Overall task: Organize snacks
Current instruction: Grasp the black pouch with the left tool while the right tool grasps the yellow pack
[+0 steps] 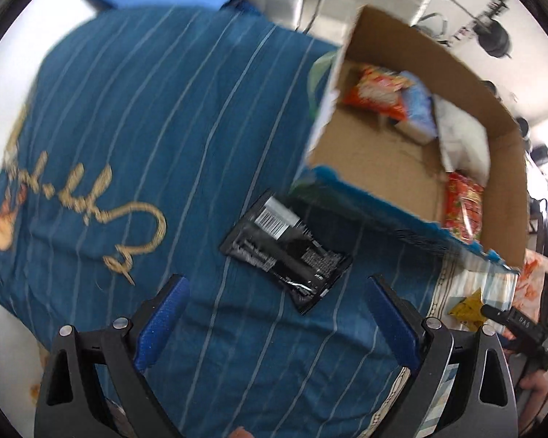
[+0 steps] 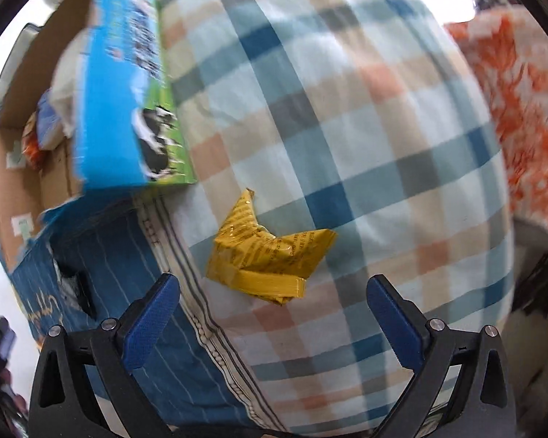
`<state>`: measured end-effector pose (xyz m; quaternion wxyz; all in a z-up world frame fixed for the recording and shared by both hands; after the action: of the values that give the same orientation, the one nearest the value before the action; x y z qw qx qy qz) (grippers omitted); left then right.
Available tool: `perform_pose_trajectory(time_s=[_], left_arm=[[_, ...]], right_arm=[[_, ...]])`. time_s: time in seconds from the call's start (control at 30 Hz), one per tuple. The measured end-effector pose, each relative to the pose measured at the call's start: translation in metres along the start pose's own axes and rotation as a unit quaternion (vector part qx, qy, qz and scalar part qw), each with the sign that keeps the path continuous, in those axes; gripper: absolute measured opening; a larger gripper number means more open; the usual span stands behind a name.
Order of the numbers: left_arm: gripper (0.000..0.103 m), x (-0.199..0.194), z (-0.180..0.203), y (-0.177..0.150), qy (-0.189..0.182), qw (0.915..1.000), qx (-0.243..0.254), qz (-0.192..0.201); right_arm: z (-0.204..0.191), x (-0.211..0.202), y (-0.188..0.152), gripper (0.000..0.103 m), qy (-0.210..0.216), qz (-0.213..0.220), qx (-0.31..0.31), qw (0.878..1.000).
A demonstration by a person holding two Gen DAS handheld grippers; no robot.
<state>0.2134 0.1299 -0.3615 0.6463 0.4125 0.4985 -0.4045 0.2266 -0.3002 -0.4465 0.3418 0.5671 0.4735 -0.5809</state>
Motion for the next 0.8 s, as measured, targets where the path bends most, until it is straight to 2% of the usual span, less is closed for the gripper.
perform_pose_trajectory(time_s=[0.07, 0.1, 0.17, 0.2, 0.23, 0.33, 0.47, 0.73, 0.8], left_arm=[[0.098, 0.02, -0.011, -0.003, -0.008, 0.9991, -0.034, -0.025], [0.098, 0.028, -0.016, -0.004, -0.012, 0.9982, -0.049, -0.033], [0.098, 0.047, -0.025, -0.006, -0.013, 0.9951, -0.085, -0.05], [0.098, 0.055, -0.027, -0.006, -0.014, 0.9932, -0.101, -0.056], [0.098, 0.065, -0.03, -0.008, -0.018, 0.9903, -0.123, -0.062], [0.098, 0.088, -0.031, -0.013, -0.032, 0.9818, -0.168, -0.083], [0.098, 0.114, -0.031, -0.019, -0.039, 0.9732, -0.201, -0.106], [0.098, 0.141, -0.024, -0.019, -0.013, 0.9746, -0.197, -0.106], [0.094, 0.143, -0.025, -0.018, -0.014, 0.9758, -0.193, -0.102]], right_arm=[[0.001, 0.017, 0.002, 0.102, 0.007, -0.01, 0.018, 1.0], [0.001, 0.022, 0.003, 0.098, 0.01, -0.014, 0.022, 1.0], [-0.001, 0.032, 0.003, 0.084, 0.024, -0.02, 0.033, 0.999], [-0.001, 0.037, 0.002, 0.072, 0.025, -0.023, 0.038, 0.999], [-0.003, 0.041, 0.001, 0.068, 0.029, -0.026, 0.041, 0.998], [-0.006, 0.043, 0.001, 0.064, 0.035, -0.018, 0.052, 0.998], [-0.012, 0.044, -0.004, 0.063, 0.036, -0.015, 0.054, 0.998], [-0.023, 0.049, -0.018, 0.062, 0.022, -0.018, 0.032, 0.999], [-0.027, 0.051, -0.027, 0.062, 0.017, -0.024, 0.026, 0.999]])
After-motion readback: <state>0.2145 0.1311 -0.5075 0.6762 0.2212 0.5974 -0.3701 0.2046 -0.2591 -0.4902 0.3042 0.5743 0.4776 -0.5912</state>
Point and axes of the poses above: each gripper's, at about its wrist camera, not at the fingertips, and x roughly the way its jaws point, z to its right, y to its top, the point moved 7 cm from there along x, roughly the way its jaws point, and after that the axes turned 4 degrees about -y, right-handed, at the moved point
